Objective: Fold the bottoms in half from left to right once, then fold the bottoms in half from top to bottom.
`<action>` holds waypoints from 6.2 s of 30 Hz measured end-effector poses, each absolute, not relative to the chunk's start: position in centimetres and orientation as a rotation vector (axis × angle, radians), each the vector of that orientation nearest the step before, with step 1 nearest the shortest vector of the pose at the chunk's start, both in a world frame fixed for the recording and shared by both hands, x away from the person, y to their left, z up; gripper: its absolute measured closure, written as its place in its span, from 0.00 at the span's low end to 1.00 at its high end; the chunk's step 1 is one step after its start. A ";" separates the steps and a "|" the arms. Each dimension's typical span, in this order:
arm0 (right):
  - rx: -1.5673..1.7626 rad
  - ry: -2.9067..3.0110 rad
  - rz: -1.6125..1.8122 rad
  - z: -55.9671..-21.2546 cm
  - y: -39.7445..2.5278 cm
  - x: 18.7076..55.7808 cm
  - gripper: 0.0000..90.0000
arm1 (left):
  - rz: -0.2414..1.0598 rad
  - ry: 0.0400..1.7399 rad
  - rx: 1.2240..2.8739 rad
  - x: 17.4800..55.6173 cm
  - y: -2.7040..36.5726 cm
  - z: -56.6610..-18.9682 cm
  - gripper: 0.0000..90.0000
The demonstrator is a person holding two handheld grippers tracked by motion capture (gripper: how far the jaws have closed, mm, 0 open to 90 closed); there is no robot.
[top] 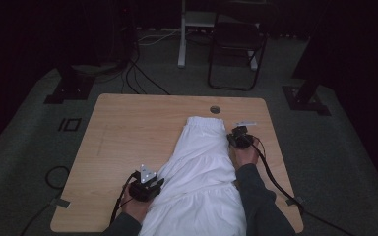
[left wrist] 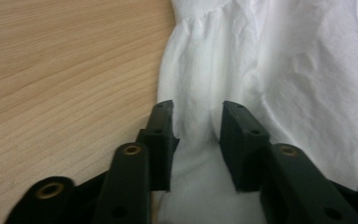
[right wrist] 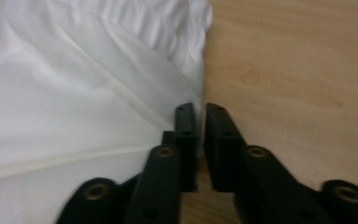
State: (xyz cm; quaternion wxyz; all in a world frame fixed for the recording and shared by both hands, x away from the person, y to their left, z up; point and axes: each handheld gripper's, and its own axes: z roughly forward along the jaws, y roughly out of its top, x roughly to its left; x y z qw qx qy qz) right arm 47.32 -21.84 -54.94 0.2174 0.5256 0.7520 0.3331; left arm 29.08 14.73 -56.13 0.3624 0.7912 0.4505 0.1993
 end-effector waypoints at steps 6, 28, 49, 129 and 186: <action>1.422 1.990 1.110 -51.9 -22.4 46.5 0.55 | 0.482 1.092 2.002 32.0 14.8 -51.9 0.61; 1.364 2.133 0.961 -56.0 -18.8 44.9 0.49 | 0.478 1.070 2.072 37.9 8.8 -56.2 0.56; 1.263 2.190 1.026 -56.5 -18.1 40.0 0.49 | 0.342 1.121 2.053 31.7 10.1 -55.9 0.55; 1.090 2.067 1.372 -40.1 -16.0 47.0 0.93 | 0.594 0.937 1.834 45.9 10.8 -38.5 0.93; 0.946 2.572 1.032 -55.3 -13.9 33.3 0.90 | 0.336 0.942 2.240 30.9 12.1 -54.6 0.91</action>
